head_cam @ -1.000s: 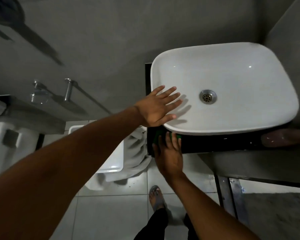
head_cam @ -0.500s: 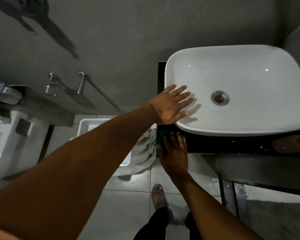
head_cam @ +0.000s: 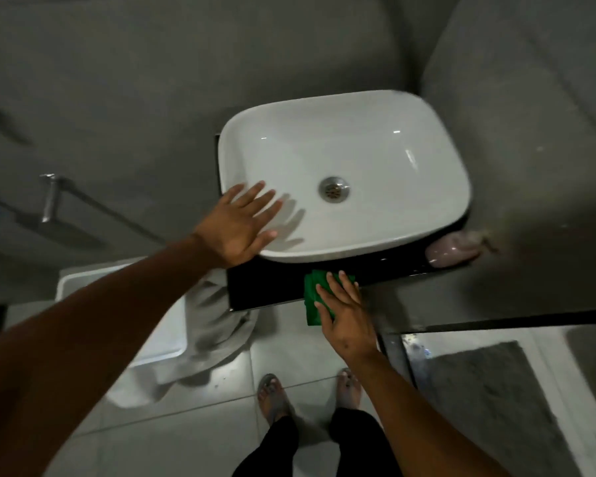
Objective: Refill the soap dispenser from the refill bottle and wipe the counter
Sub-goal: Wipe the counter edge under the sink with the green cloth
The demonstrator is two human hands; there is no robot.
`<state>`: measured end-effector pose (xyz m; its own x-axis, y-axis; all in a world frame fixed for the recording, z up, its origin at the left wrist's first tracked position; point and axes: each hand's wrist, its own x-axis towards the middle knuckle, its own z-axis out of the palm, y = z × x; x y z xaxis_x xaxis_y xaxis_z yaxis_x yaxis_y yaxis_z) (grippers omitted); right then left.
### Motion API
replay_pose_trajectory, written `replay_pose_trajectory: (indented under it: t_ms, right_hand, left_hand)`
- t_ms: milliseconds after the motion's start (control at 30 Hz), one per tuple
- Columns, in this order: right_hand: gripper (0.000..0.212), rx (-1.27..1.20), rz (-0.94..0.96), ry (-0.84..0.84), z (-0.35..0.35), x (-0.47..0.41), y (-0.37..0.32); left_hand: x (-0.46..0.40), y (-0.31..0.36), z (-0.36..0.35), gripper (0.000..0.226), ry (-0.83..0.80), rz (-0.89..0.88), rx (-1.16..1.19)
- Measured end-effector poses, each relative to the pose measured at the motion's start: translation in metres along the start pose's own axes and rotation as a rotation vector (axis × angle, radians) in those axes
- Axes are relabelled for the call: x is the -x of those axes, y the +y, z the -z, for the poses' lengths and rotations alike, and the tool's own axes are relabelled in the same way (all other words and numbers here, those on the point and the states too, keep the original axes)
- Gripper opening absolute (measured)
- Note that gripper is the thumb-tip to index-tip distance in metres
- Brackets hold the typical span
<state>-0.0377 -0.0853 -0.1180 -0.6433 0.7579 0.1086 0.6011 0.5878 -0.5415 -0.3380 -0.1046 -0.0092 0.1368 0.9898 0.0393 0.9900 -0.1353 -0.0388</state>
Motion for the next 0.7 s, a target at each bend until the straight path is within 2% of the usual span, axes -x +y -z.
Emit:
replay_pose_trajectory:
  t_ms: [200,367,500,600,700]
  right_hand:
    - [0.045,0.007,-0.270,0.108,0.052,-0.015,0.081]
    - [0.049,-0.026,-0.343,0.143,0.054,-0.025,0.082]
    - [0.058,0.053,-0.422,0.152,0.041,-0.031,0.059]
    - [0.060,0.119,-0.344,0.079,0.017,-0.031,0.022]
    - [0.049,0.123,-0.212,0.005,-0.011,-0.028,-0.023]
  left_hand:
    - [-0.005,-0.001,-0.005,0.064,0.055,-0.035,-0.004]
    - [-0.005,0.000,-0.004,0.064,0.045,-0.030,0.007]
    - [-0.006,0.002,0.000,0.064,0.009,-0.015,-0.005]
    - [-0.006,0.004,0.005,0.065,-0.042,0.017,0.002]
    - [-0.004,0.006,0.009,0.068,-0.089,0.032,0.029]
